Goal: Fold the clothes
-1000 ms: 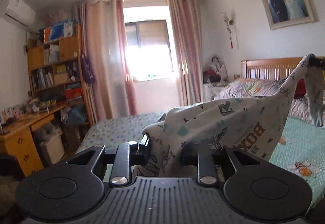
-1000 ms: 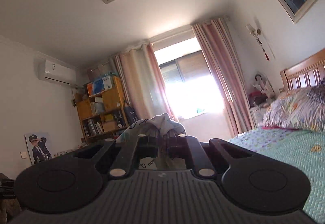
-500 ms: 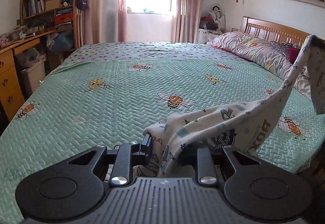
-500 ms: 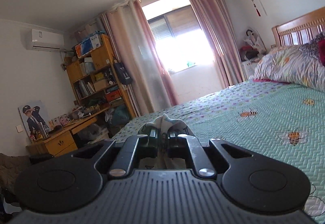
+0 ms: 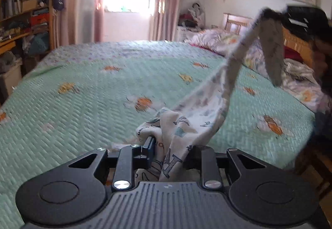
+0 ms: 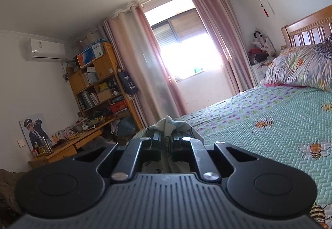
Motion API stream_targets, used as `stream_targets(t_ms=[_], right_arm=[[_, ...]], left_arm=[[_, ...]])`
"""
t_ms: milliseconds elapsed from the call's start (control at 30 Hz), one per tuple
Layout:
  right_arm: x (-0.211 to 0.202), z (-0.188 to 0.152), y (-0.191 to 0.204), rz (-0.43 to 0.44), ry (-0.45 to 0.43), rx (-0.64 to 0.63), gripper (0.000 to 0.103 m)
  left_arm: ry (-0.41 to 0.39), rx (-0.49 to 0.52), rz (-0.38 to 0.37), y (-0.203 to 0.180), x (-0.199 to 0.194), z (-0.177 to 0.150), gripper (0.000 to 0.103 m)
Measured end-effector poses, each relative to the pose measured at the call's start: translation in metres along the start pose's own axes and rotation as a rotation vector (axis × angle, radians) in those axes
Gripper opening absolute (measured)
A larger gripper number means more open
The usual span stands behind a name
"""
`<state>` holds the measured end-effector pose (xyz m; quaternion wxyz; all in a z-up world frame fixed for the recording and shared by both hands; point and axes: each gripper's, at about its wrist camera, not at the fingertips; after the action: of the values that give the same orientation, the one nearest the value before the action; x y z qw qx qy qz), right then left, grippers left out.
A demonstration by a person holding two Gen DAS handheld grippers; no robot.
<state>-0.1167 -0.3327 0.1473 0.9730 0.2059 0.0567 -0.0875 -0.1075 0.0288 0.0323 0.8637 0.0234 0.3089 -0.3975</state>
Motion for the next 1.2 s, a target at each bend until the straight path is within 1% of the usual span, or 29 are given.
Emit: stream_targets(t_ms=[33,67,100,133,167,200,233,300,367,400,467,500,567,633,667,700,767,833,900,1000,1033,1067,1100,1133,1167,1200], right_arm=[[0.003,-0.007,0.002,0.003,0.025,-0.003,0.011],[0.007,-0.014,0.004,0.006,0.049,-0.007,0.013],[0.009,-0.024,0.003,-0.001,0.076,-0.008,0.014],[0.010,-0.035,-0.001,-0.019,0.104,-0.008,0.020],[0.010,-0.046,-0.007,-0.048,0.131,-0.002,0.025],[0.009,-0.058,-0.017,-0.096,0.156,0.016,0.032],[0.005,-0.070,-0.031,-0.159,0.184,0.049,0.034],[-0.009,-0.094,-0.061,-0.282,0.230,0.135,0.034],[-0.033,-0.114,-0.085,-0.360,0.234,0.229,0.035],[-0.046,-0.123,-0.093,-0.386,0.218,0.262,0.035],[-0.073,-0.134,-0.097,-0.401,0.155,0.279,0.036],[-0.082,-0.137,-0.095,-0.406,0.138,0.270,0.039],[-0.094,-0.143,-0.089,-0.405,0.115,0.235,0.040],[-0.093,-0.144,-0.075,-0.340,0.116,0.174,0.043],[-0.086,-0.142,-0.068,-0.290,0.140,0.136,0.045],[-0.073,-0.141,-0.060,-0.233,0.181,0.103,0.051],[-0.047,-0.146,-0.045,-0.154,0.241,0.068,0.051],[-0.013,-0.152,-0.037,-0.118,0.300,0.044,0.051],[0.027,-0.161,-0.034,-0.113,0.381,0.046,0.051],[0.081,-0.179,-0.034,-0.171,0.469,0.003,0.051],[0.094,-0.187,-0.035,-0.193,0.493,-0.023,0.050],[0.104,-0.194,-0.036,-0.207,0.520,-0.038,0.042],[0.104,-0.200,-0.036,-0.197,0.533,-0.043,0.002],[0.098,-0.204,-0.033,-0.174,0.531,-0.046,0.004],[0.087,-0.206,-0.028,-0.132,0.516,-0.054,0.004],[0.067,-0.205,-0.021,-0.068,0.491,-0.060,0.004]], left_arm=[[0.066,-0.004,-0.031,-0.010,0.017,-0.018,0.053],[0.127,0.006,-0.051,-0.021,0.033,-0.036,0.056],[0.176,0.033,-0.056,-0.033,0.045,-0.053,0.056],[0.212,0.066,-0.052,-0.043,0.053,-0.067,0.056],[0.225,0.092,-0.053,-0.049,0.054,-0.075,0.057],[0.222,0.109,-0.058,-0.052,0.051,-0.079,0.061],[0.219,0.126,-0.063,-0.054,0.048,-0.083,0.064],[0.182,0.106,-0.072,-0.048,0.034,-0.080,0.068],[0.125,0.052,-0.068,-0.032,0.017,-0.070,0.074],[0.094,0.020,-0.065,-0.024,0.010,-0.065,0.076],[0.038,-0.045,-0.062,-0.007,-0.002,-0.054,0.076],[0.016,-0.069,-0.055,0.000,-0.006,-0.051,0.076],[-0.006,-0.105,-0.024,0.012,-0.009,-0.047,0.076],[-0.009,-0.129,0.000,0.019,-0.010,-0.046,0.076],[-0.007,-0.142,0.000,0.021,-0.009,-0.047,0.076],[-0.004,-0.158,-0.004,0.023,-0.009,-0.048,0.076],[0.005,-0.176,-0.016,0.025,-0.007,-0.050,0.076],[0.018,-0.162,-0.018,0.019,-0.005,-0.052,0.076],[0.032,-0.146,-0.018,0.013,-0.003,-0.055,0.076],[0.043,-0.141,-0.011,0.012,-0.002,-0.059,0.077],[0.044,-0.145,-0.008,0.012,-0.002,-0.060,0.077],[0.045,-0.150,-0.005,0.013,-0.003,-0.061,0.077],[0.045,-0.155,-0.002,0.014,-0.003,-0.061,0.077],[0.043,-0.158,0.000,0.016,-0.004,-0.061,0.077],[0.040,-0.163,0.001,0.018,-0.005,-0.061,0.077],[0.036,-0.167,0.002,0.021,-0.005,-0.061,0.077]])
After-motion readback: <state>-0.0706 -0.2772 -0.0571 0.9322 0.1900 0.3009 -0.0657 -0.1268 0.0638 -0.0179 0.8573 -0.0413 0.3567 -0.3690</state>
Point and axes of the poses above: each gripper's, at about its wrist camera, not at the fingertips, and x roughly the way its jaws point, y to its left, z to its top, and after that the axes turned 10 degrees about -z, right-handed
